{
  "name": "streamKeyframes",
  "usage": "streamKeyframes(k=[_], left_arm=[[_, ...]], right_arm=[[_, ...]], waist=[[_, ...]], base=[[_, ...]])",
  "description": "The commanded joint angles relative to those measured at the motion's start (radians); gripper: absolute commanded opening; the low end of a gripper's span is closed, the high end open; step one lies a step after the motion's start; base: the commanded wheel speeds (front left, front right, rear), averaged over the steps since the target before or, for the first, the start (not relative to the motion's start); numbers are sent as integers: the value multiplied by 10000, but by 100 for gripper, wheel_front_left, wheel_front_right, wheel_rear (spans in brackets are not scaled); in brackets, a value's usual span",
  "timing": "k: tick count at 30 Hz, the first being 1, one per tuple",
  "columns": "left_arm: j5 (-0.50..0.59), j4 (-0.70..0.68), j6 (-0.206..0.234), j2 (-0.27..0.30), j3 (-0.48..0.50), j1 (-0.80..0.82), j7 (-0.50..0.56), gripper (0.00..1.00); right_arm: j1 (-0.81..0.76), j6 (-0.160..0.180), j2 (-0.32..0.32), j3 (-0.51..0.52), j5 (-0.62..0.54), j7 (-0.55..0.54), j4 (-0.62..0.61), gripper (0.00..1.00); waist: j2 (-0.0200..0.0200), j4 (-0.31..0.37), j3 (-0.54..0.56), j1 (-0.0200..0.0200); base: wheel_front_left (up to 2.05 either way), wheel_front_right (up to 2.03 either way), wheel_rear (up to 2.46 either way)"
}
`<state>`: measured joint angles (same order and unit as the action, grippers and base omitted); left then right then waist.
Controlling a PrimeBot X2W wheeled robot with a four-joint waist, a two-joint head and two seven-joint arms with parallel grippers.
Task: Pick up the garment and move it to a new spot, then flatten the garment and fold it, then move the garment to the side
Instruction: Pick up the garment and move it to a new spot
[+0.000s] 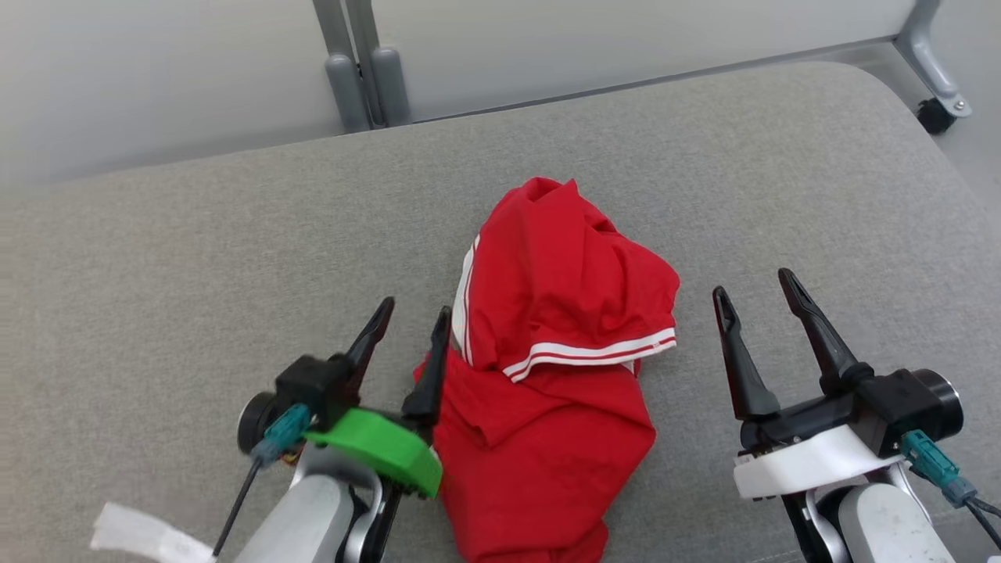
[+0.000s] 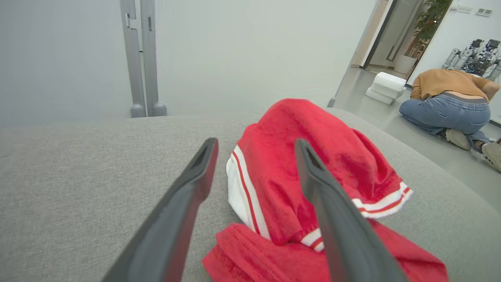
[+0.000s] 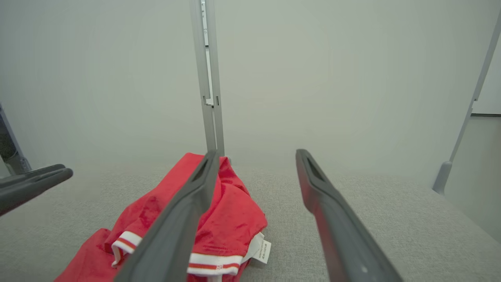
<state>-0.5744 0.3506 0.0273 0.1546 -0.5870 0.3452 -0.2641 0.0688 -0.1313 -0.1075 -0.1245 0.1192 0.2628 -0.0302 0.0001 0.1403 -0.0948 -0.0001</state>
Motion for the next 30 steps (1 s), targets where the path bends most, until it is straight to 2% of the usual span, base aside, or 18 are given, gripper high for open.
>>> streamKeyframes(k=[1, 7, 10, 12, 15, 17, 21, 27, 28, 29, 30], left_arm=[[287, -395, 137, 81, 336, -538, 1, 100], [1196, -1222, 321, -112, 1535, -2489, -3, 100], [1286, -1129, 97, -431, 1764, -3139, -3, 100], [1226, -804, -259, -565, 1600, -3397, -2, 100], [762, -171, -925, -783, 1095, -3295, 246, 100], [130, 129, -1128, -895, 913, -3067, 733, 100], [-714, 578, -1284, -974, 556, -2760, 1887, 100], [-1985, 935, -1475, -1024, -42, -2507, 3082, 100], [-2028, 1010, -1492, -1027, -154, -2455, 3176, 65], [-2040, 1101, -1490, -1020, -230, -2379, 3233, 0], [-2063, 1168, -1498, -1022, -317, -2340, 3250, 0]], right_arm=[[-185, 10, -96, 22, -95, 31, 29, 100], [-523, 10, -190, 381, -198, 31, 293, 100], [-637, 10, -150, 569, -242, 31, 503, 100], [-665, 10, -117, 613, -257, 31, 611, 100], [-594, 10, -106, 593, -264, 31, 718, 100], [-490, 10, -99, 525, -265, 31, 741, 100], [-342, 10, -76, 408, -222, 31, 752, 100], [-252, 10, 1, 433, -150, 31, 803, 100], [-273, 10, 13, 447, -143, 31, 811, 100], [-293, 10, 33, 451, -132, 31, 828, 100], [-295, 10, 47, 446, -132, 31, 838, 100]], waist=[[-1, -489, 365, 1], [-1, -1033, 643, 1], [-1, -1175, 702, 1], [-1, -1221, 694, 1], [-1, -1220, 647, 1], [-1, -1158, 579, 1], [-1, -921, 394, 1], [-1, -629, 141, 1], [-1, -615, 128, 1], [-1, -596, 110, 1], [-1, -582, 100, 1]], base=[[0, 0, 0], [0, 0, 0], [0, 0, 0], [0, 0, 0], [0, 0, 0], [0, 0, 0], [0, 0, 0], [0, 0, 0], [0, 0, 0], [0, 0, 0], [0, 0, 0]])
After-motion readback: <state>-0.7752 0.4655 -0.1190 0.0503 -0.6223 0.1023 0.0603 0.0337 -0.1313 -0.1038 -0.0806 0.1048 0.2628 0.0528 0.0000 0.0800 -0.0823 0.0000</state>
